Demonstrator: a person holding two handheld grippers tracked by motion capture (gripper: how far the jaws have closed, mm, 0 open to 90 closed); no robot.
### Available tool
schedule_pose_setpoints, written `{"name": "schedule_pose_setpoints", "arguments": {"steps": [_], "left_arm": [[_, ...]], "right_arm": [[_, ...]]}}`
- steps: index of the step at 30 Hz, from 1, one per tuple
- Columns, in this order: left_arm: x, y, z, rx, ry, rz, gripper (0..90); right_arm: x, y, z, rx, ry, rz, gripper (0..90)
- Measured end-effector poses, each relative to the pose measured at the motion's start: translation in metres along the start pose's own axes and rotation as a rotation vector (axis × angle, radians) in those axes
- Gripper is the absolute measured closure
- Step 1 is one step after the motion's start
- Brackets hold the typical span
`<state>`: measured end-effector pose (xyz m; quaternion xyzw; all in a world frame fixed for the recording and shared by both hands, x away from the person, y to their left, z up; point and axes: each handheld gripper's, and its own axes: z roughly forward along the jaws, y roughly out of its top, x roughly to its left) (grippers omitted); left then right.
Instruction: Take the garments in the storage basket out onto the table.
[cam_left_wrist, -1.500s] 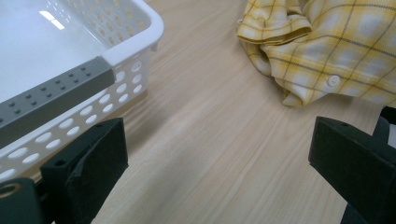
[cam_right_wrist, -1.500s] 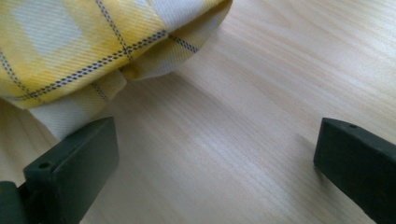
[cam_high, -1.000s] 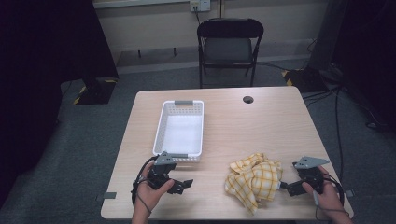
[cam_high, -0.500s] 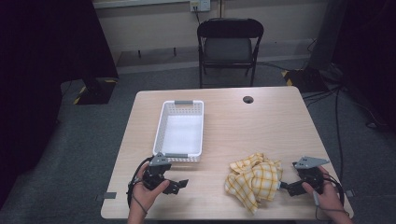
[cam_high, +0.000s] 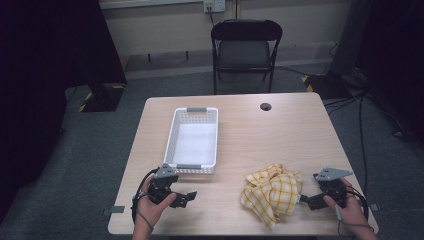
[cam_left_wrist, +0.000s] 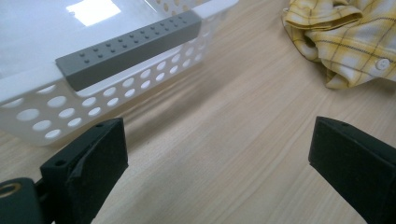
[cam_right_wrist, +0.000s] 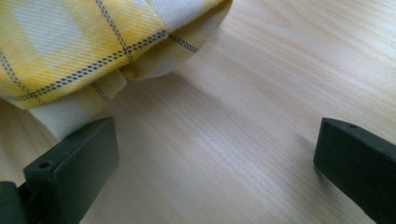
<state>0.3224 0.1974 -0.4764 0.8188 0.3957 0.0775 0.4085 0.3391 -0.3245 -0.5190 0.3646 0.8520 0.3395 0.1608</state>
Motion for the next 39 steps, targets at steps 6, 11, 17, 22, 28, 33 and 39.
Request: {"name": "schedule_pose_setpoints", "arguments": {"steps": [6,11,17,22,28,33,39], "left_arm": [[0.004,-0.003,-0.004,-0.001,0.009,-0.011,4.1],[0.007,-0.006,-0.006,-0.006,0.014,-0.023,4.1],[0.012,-0.010,-0.010,-0.016,0.022,-0.041,4.1],[0.016,-0.013,-0.013,-0.025,0.028,-0.055,4.1],[0.019,-0.016,-0.016,-0.029,0.034,-0.061,4.1],[0.024,-0.020,-0.020,-0.035,0.046,-0.079,4.1],[0.027,-0.023,-0.024,-0.038,0.062,-0.084,4.1]], "right_arm": [[0.000,0.000,0.000,0.000,0.000,0.000,0.0],[0.000,0.000,0.000,0.000,0.000,0.000,0.0],[0.000,0.000,0.000,0.000,0.000,0.000,0.0],[0.000,0.000,0.000,0.000,0.000,0.000,0.0],[0.000,0.000,0.000,0.000,0.000,0.000,0.0],[0.000,0.000,0.000,0.000,0.000,0.000,0.0],[0.000,0.000,0.000,0.000,0.000,0.000,0.0]]}}
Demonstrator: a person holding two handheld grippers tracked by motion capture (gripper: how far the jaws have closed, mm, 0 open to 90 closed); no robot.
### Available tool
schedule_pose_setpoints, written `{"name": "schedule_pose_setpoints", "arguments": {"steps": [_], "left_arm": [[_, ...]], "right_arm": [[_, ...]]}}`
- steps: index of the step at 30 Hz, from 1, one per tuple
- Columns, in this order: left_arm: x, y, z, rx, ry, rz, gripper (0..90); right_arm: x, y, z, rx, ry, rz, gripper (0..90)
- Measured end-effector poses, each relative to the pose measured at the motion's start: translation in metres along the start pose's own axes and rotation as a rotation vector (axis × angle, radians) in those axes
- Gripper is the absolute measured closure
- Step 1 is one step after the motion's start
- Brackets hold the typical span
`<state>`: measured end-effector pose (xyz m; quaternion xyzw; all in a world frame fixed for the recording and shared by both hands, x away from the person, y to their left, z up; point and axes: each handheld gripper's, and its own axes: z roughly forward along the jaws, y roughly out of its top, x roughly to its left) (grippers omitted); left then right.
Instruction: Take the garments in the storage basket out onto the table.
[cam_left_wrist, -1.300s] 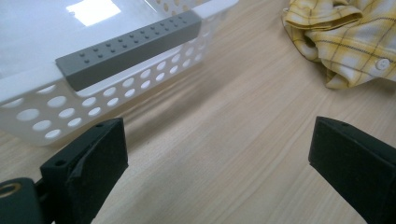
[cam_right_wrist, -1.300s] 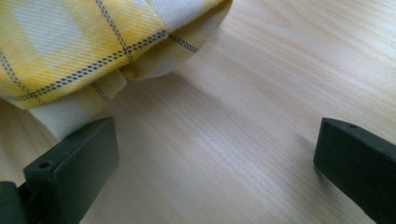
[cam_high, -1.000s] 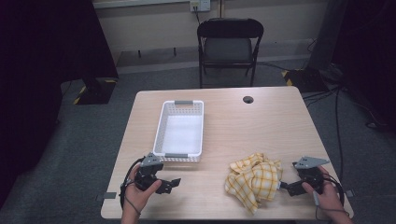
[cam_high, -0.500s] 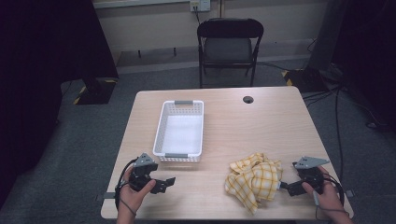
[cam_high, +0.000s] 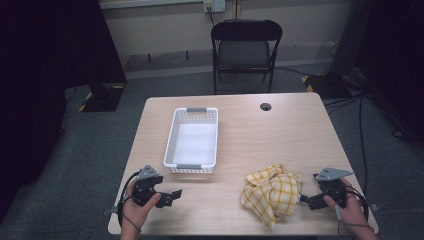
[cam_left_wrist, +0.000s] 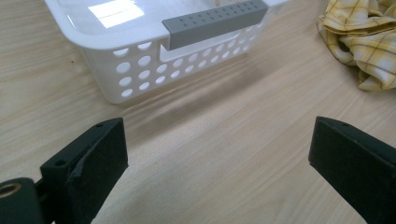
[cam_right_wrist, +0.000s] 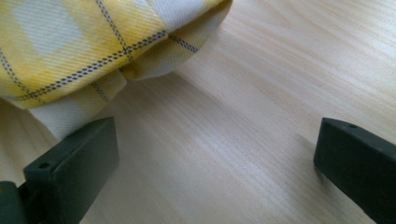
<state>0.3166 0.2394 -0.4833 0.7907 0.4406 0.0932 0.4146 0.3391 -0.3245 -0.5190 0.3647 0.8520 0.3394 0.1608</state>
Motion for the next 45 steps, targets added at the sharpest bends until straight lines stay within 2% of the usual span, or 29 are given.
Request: {"name": "schedule_pose_setpoints", "arguments": {"steps": [24,45], "left_arm": [[0.012,-0.010,-0.009,-0.011,0.022,-0.018,4.1],[0.020,-0.019,-0.015,-0.001,0.037,-0.029,4.1]], "right_arm": [[0.000,0.000,0.000,0.000,0.000,0.000,0.0],[0.000,0.000,0.000,0.000,0.000,0.000,0.0]]}}
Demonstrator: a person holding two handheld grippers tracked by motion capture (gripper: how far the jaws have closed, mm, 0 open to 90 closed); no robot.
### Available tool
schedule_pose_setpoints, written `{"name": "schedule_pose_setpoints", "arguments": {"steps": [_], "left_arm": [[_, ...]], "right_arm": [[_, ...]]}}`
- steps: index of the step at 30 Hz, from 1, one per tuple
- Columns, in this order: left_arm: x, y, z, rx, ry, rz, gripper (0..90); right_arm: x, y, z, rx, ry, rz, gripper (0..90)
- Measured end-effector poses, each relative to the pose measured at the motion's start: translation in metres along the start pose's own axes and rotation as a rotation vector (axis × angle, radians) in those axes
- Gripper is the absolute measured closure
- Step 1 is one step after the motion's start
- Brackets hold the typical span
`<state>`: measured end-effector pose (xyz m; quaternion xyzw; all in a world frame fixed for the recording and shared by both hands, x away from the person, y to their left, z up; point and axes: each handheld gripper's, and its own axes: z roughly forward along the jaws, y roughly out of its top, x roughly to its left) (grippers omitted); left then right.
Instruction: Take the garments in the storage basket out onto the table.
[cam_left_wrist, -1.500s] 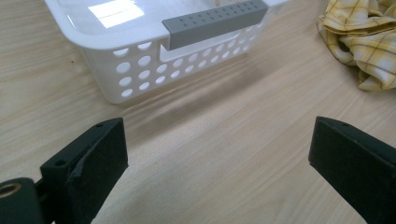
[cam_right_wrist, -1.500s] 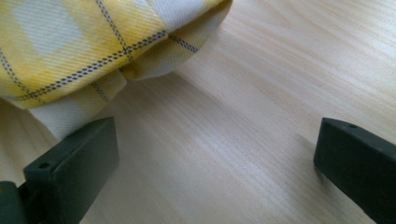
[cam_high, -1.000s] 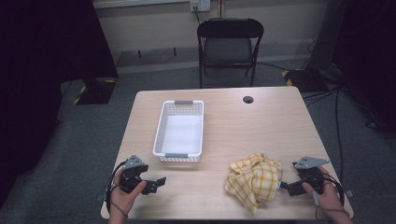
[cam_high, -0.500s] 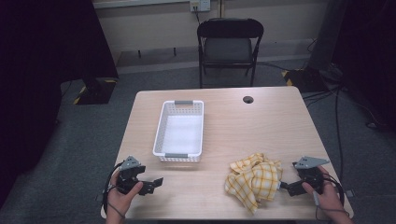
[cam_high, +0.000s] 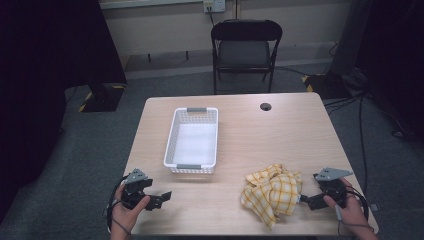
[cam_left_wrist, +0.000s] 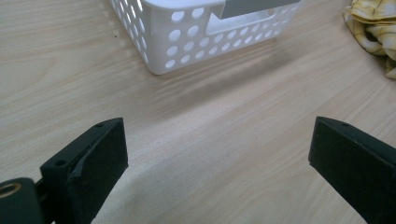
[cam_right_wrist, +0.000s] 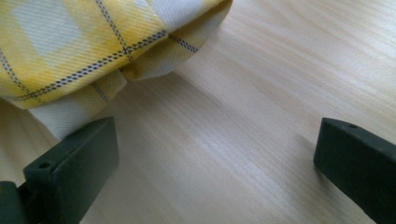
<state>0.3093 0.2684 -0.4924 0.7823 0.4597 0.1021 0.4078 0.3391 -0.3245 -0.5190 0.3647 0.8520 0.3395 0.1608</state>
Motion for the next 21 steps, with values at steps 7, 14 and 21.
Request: {"name": "schedule_pose_setpoints", "arguments": {"steps": [7,14,21], "left_arm": [[0.0031,-0.0029,-0.0018,0.003,0.008,-0.006,4.1],[0.0062,-0.0055,-0.0043,-0.002,0.014,-0.014,4.1],[0.0093,-0.0086,-0.0069,0.000,0.027,-0.021,4.1]], "right_arm": [[0.0000,0.0000,0.0000,0.000,0.000,0.000,0.0],[0.0000,0.0000,0.0000,0.000,0.000,0.000,0.0],[0.0000,0.0000,0.0000,0.000,0.000,0.000,0.0]]}}
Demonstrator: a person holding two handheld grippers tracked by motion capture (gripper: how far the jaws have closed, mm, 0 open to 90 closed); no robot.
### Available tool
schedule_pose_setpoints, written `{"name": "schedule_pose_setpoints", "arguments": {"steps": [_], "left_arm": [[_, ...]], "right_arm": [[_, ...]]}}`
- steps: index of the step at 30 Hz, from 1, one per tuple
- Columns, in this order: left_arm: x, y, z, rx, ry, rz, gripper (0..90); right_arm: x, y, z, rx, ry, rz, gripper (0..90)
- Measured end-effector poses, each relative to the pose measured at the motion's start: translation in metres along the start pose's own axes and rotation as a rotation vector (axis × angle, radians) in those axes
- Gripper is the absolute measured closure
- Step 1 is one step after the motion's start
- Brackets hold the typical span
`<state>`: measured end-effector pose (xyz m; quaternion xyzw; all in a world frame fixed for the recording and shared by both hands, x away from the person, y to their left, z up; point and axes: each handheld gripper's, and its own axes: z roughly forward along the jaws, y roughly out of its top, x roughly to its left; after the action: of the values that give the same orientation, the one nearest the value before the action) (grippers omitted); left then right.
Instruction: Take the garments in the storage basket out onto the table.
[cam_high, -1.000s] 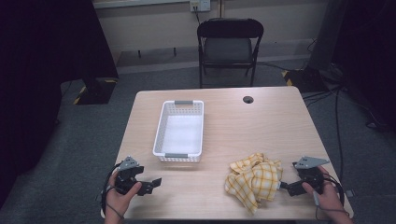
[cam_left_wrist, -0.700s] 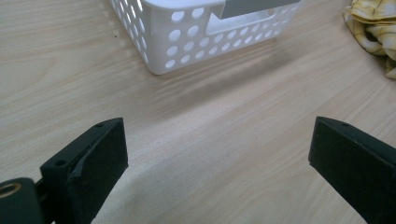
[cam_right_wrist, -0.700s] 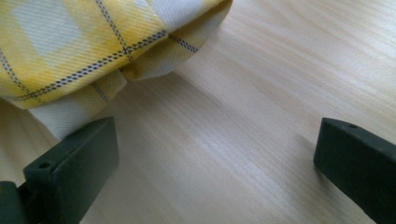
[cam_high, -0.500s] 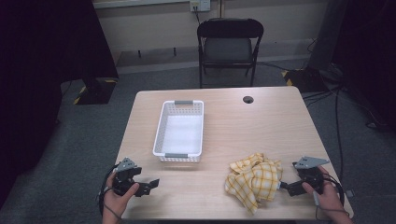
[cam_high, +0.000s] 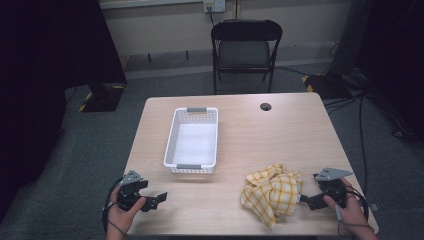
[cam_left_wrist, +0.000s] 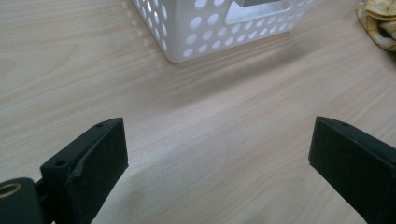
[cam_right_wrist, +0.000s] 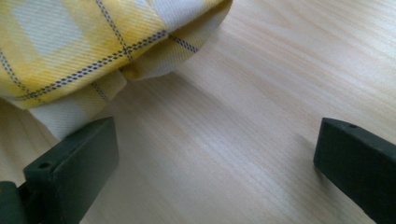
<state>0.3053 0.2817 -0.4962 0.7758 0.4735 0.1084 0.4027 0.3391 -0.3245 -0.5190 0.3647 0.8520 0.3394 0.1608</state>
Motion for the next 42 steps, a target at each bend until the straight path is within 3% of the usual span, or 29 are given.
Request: {"name": "schedule_pose_setpoints", "arguments": {"steps": [18,42], "left_arm": [[0.010,-0.010,-0.012,-0.027,0.023,-0.018,4.1],[0.021,-0.022,-0.021,-0.028,0.049,-0.041,4.1]], "right_arm": [[0.000,0.000,0.000,0.000,0.000,0.000,0.0],[0.000,0.000,0.000,0.000,0.000,0.000,0.0]]}}
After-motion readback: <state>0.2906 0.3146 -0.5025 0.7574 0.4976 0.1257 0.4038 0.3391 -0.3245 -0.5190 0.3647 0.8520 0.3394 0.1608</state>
